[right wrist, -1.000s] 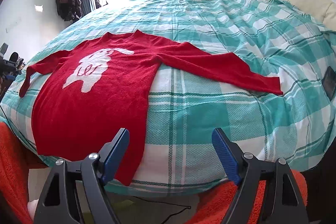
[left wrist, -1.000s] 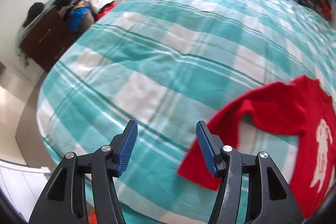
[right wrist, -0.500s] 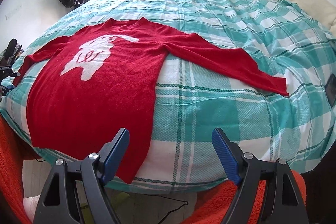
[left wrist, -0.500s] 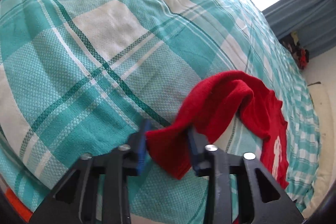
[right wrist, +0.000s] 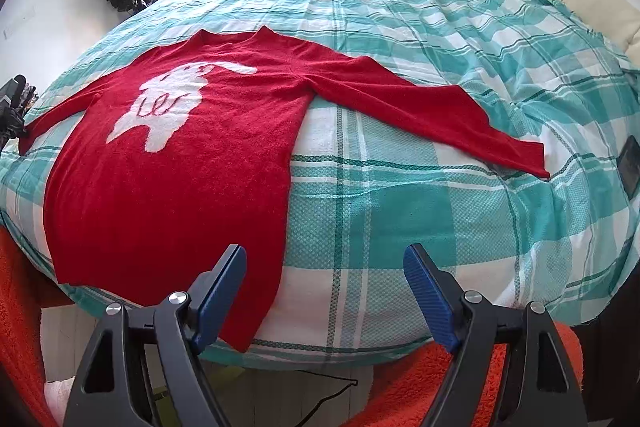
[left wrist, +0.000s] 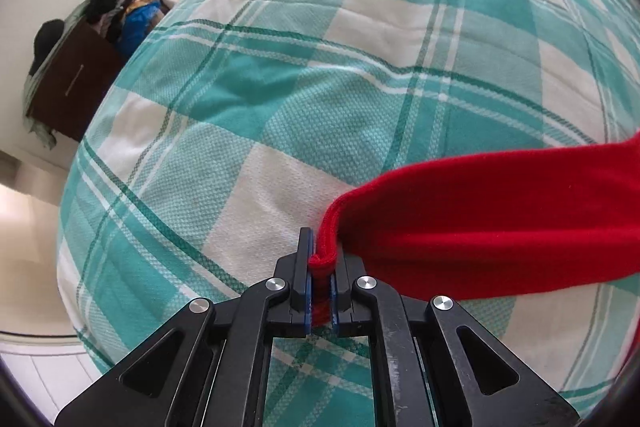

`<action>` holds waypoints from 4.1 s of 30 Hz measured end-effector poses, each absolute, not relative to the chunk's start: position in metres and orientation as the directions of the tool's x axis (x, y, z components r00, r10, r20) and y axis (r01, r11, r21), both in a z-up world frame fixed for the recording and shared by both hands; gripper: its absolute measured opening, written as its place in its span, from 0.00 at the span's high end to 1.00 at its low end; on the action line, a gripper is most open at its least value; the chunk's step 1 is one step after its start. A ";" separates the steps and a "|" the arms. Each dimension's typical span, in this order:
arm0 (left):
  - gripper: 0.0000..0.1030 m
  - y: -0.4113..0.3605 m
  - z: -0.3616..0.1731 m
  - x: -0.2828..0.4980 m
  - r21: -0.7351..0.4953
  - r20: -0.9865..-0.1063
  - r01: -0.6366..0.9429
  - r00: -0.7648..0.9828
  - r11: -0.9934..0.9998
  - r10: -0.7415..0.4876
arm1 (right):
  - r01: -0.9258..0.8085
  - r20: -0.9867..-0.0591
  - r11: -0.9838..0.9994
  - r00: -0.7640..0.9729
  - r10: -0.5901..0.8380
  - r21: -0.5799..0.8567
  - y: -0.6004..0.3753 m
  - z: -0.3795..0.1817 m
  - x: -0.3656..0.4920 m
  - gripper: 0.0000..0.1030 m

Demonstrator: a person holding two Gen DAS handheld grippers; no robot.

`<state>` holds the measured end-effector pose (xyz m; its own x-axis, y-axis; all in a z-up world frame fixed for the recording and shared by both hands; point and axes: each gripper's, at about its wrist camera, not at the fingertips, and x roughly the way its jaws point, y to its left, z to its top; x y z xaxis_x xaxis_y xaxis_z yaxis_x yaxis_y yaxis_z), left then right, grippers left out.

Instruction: Fold small clothes

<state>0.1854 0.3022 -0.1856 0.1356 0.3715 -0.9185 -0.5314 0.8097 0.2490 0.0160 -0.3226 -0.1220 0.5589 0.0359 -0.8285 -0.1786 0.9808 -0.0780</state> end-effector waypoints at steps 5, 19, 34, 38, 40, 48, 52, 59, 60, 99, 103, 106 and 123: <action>0.95 0.302 -0.180 0.167 0.244 -0.914 -0.542 0.149 0.804 0.377 | -0.144 -0.831 0.989 0.553 0.056 -0.029 -0.338 -0.120 0.015 0.22; 0.49 0.250 -0.091 0.182 0.208 -0.813 -0.489 0.395 0.847 0.427 | -0.207 -0.758 0.976 0.624 0.188 0.071 -0.369 -0.069 0.122 0.21; 0.26 0.038 -0.182 0.447 0.110 -0.930 0.275 0.369 0.955 0.001 | -0.643 -0.875 0.737 0.213 0.435 0.210 -0.210 -0.165 0.441 0.35; 0.99 0.041 -0.183 0.450 -0.040 -0.941 0.311 0.309 0.950 -0.141 | -0.724 -0.926 0.663 0.095 0.366 0.188 -0.192 -0.193 0.441 0.96; 1.00 0.028 -0.174 0.441 0.100 -0.917 0.325 0.397 0.940 -0.039 | -0.751 -0.928 0.649 0.144 0.344 0.124 -0.188 -0.186 0.433 0.97; 1.00 0.032 -0.173 0.433 0.180 -0.895 0.282 0.445 0.943 0.038 | -0.716 -0.880 0.662 0.440 0.178 -0.223 -0.166 -0.164 0.419 0.97; 0.79 0.055 -0.171 0.435 0.016 -0.919 0.321 0.377 0.947 -0.112 | -0.710 -0.903 0.691 0.375 0.210 -0.134 -0.173 -0.174 0.421 0.96; 0.48 0.057 -0.186 0.445 -0.143 -0.937 0.390 0.243 0.910 -0.251 | -0.680 -0.911 0.721 0.207 0.358 0.129 -0.194 -0.187 0.443 0.54; 0.63 0.050 -0.187 0.444 -0.120 -0.942 0.410 0.242 0.904 -0.235 | -0.676 -0.910 0.718 0.173 0.377 0.169 -0.196 -0.189 0.445 0.50; 0.32 -0.051 -0.174 0.131 0.078 -0.909 0.317 0.411 0.945 -0.063 | -0.712 -0.905 0.687 0.185 0.384 0.146 -0.208 -0.159 0.136 0.38; 0.28 -0.054 -0.176 0.072 0.137 -0.898 0.275 0.441 0.952 0.002 | -0.604 -0.927 0.795 0.267 0.262 0.051 -0.236 -0.174 0.067 0.37; 0.28 -0.044 -0.174 0.067 0.112 -0.909 0.239 0.416 0.965 0.002 | -0.491 -0.955 0.868 0.216 0.205 0.075 -0.259 -0.181 0.053 0.34; 0.00 0.098 -0.191 0.205 0.185 -0.775 -0.355 0.520 0.916 0.358 | 0.062 -0.668 0.993 0.744 0.019 0.098 -0.354 -0.108 0.026 0.14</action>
<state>0.2051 0.0984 -0.1913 0.5201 0.3583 -0.7753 -0.3553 0.9163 0.1851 0.0261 -0.3539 -0.1084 0.7443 0.0190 -0.6675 0.0623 0.9933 0.0977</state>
